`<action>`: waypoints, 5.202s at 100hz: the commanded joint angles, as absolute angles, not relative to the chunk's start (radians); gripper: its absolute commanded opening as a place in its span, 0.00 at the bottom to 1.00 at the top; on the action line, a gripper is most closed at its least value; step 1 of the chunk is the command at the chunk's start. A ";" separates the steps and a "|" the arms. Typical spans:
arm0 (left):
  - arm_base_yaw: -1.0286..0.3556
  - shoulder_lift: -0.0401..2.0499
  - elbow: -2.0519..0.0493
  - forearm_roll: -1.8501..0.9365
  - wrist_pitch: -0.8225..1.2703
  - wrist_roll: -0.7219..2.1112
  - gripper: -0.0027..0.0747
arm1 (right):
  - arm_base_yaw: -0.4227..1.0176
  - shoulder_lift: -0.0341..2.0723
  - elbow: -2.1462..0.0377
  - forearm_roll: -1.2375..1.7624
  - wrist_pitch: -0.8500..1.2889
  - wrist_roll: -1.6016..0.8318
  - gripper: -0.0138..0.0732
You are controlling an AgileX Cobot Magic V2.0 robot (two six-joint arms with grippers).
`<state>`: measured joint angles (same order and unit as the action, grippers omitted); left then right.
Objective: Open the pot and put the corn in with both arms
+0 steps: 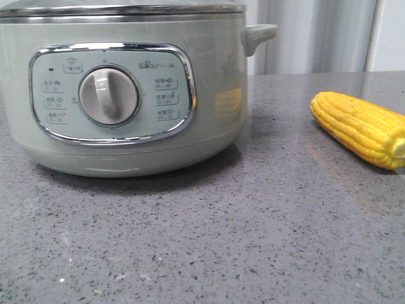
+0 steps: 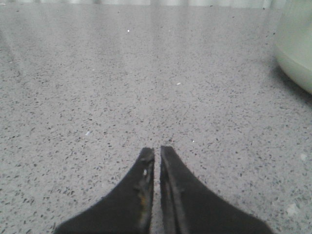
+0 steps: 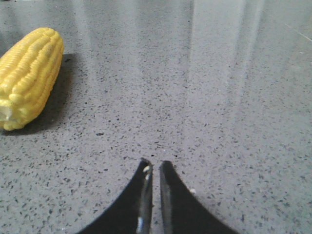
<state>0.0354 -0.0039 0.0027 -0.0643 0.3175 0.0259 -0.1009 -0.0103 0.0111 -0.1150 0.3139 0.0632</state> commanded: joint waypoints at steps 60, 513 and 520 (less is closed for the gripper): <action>0.028 -0.038 0.008 -0.172 -0.051 0.023 0.01 | -0.109 -0.031 0.030 -0.136 -0.128 0.059 0.14; -0.624 1.322 -0.996 0.000 -0.471 0.000 0.07 | -0.109 0.617 -0.481 0.038 0.354 0.059 0.14; -0.624 1.304 -1.001 0.000 -0.471 0.000 0.07 | -0.109 0.617 -0.481 0.038 0.354 0.059 0.14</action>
<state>-0.6228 1.3767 -0.9379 0.0093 -0.3073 0.0000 -0.1009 0.6092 -0.4422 0.0354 0.4263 0.0632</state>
